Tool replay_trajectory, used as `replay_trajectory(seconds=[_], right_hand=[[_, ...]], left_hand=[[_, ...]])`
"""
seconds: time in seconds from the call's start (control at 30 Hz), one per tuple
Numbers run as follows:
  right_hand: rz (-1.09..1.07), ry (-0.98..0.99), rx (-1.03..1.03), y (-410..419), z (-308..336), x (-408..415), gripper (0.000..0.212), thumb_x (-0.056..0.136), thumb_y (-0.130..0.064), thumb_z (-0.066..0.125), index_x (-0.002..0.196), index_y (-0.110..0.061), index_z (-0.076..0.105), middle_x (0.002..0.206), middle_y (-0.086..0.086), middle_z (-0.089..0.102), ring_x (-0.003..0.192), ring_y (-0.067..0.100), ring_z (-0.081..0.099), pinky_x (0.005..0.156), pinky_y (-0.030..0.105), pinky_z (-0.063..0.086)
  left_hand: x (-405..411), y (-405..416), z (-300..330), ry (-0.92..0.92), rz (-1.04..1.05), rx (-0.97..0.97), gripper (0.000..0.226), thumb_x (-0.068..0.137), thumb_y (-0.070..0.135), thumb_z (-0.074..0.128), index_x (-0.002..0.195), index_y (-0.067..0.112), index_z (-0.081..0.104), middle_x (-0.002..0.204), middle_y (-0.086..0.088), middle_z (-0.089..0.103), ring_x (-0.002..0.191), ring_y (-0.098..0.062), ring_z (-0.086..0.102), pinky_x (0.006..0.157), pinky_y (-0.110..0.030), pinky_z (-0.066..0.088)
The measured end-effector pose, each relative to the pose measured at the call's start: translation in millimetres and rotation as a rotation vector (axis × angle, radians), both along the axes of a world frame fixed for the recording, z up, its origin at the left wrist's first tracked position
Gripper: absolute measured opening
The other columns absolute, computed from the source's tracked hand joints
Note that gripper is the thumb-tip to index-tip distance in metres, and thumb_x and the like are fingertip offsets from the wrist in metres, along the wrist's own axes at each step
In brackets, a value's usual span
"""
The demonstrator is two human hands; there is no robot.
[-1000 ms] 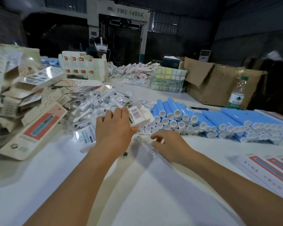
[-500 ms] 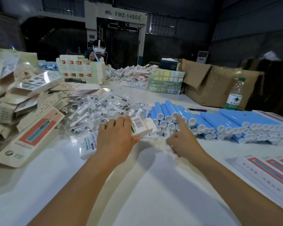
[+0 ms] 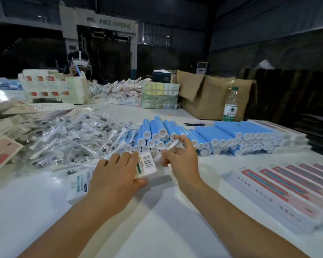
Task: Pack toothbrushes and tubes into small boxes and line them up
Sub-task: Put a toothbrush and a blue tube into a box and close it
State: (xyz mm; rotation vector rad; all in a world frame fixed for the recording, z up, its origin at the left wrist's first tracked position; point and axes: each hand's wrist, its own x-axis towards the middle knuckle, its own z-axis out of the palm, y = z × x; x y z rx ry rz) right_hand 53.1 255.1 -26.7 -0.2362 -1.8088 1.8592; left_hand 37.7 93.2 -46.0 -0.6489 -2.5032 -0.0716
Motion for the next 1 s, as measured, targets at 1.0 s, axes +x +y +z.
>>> replay_trajectory(seconds=[1.0], right_hand=[[-0.036,0.054,0.442,-24.4,-0.5,16.7,0.015,0.085,-0.005,0.058,0.077,0.005,0.067,0.08,0.021,0.063,0.078,0.037,0.057,0.066,0.04,0.048]], left_hand=[[-6.7,-6.1,6.4,-0.003,0.148,0.094,0.067,0.091,0.061,0.038,0.142,0.021,0.019,0.137,0.005,0.039,0.124,-0.019,0.039,0.092,-0.034,0.034]])
